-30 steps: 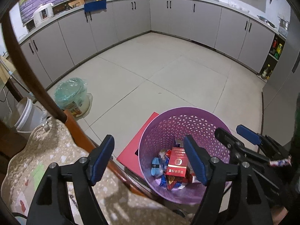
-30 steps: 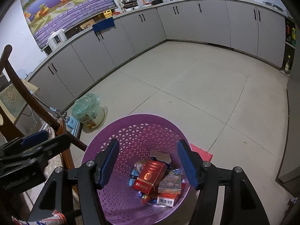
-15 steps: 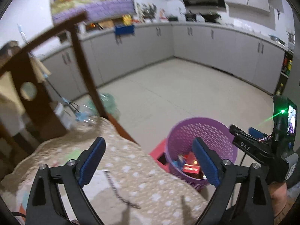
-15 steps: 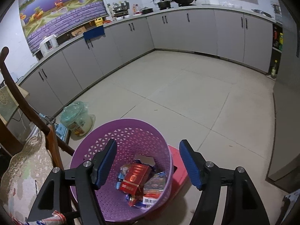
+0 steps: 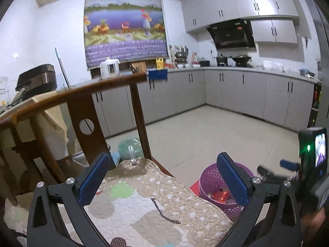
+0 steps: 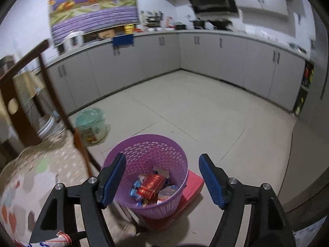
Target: Collect trash
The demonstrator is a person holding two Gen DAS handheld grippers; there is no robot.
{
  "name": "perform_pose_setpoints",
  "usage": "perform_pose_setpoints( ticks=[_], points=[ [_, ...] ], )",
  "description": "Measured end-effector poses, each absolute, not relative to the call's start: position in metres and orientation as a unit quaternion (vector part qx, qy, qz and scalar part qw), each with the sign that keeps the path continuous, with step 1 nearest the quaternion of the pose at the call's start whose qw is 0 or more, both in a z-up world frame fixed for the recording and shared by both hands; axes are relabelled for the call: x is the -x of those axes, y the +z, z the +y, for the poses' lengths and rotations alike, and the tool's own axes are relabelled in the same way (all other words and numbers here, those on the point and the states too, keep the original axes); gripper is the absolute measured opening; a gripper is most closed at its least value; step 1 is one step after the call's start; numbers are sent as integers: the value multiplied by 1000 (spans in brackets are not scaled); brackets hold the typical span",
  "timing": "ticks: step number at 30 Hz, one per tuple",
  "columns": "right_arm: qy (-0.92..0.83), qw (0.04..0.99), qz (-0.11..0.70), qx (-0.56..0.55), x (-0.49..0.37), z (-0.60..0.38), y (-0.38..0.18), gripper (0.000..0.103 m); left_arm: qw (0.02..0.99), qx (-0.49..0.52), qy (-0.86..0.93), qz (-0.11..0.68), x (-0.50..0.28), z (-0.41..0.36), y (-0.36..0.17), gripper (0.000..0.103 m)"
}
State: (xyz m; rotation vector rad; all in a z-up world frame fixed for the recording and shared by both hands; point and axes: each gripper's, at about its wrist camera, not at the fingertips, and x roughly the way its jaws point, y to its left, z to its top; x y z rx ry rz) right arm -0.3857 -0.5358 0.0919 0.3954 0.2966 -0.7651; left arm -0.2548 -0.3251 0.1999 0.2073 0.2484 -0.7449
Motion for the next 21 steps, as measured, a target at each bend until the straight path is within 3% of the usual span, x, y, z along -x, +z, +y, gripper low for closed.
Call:
perform_pose_setpoints(
  ticks=[9,21],
  points=[
    [-345,919,148,-120,415,-450,107,81,910,-109,-373,147,286,-287,206,103],
    [-350,910,174,-141,428,-440,96,83,896,-126,-342,253,279,-283,170,103]
  ],
)
